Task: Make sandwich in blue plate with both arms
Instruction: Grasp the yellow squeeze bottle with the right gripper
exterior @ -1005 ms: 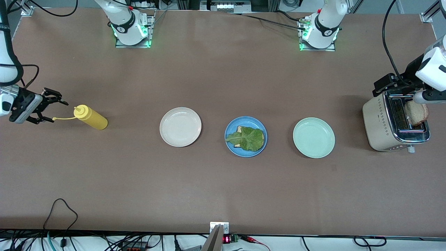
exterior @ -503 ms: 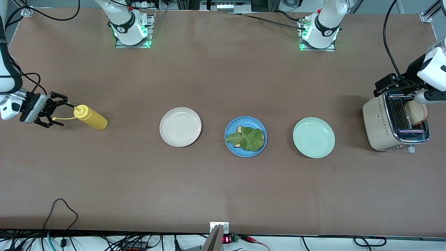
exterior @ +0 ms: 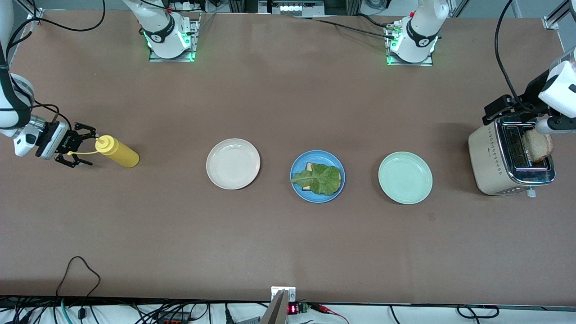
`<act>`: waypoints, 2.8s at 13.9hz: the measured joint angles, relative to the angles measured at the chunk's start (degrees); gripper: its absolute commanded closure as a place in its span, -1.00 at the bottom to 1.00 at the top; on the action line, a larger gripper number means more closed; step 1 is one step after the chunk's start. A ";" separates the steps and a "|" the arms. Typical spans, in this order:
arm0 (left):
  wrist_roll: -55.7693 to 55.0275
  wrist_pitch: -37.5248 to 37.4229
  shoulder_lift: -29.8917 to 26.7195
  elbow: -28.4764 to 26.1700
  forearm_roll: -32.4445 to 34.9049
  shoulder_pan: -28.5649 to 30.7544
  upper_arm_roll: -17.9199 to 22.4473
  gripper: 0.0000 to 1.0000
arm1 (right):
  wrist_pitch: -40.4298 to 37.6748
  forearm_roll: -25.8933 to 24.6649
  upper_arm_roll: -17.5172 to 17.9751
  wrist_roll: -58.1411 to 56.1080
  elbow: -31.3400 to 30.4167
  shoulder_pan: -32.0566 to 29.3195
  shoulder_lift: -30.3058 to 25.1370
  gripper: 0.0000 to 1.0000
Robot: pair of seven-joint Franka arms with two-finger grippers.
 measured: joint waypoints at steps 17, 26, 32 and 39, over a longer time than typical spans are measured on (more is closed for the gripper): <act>0.00 0.09 -0.03 0.01 0.00 0.07 0.00 -1.00 | -1.03 8.16 2.13 -6.69 0.37 -1.11 6.52 -1.00; 0.00 0.11 -0.04 0.02 0.00 0.08 0.00 -1.00 | -1.22 9.75 3.94 -6.78 0.58 -0.89 6.73 -1.00; 0.00 0.33 -0.04 0.02 0.00 0.12 0.00 -1.00 | -1.33 10.08 4.42 -6.84 0.59 0.44 6.73 -1.00; 0.00 0.84 -0.04 0.02 0.00 0.11 -0.02 -1.00 | -1.33 10.22 4.49 -6.84 0.63 2.38 6.73 0.39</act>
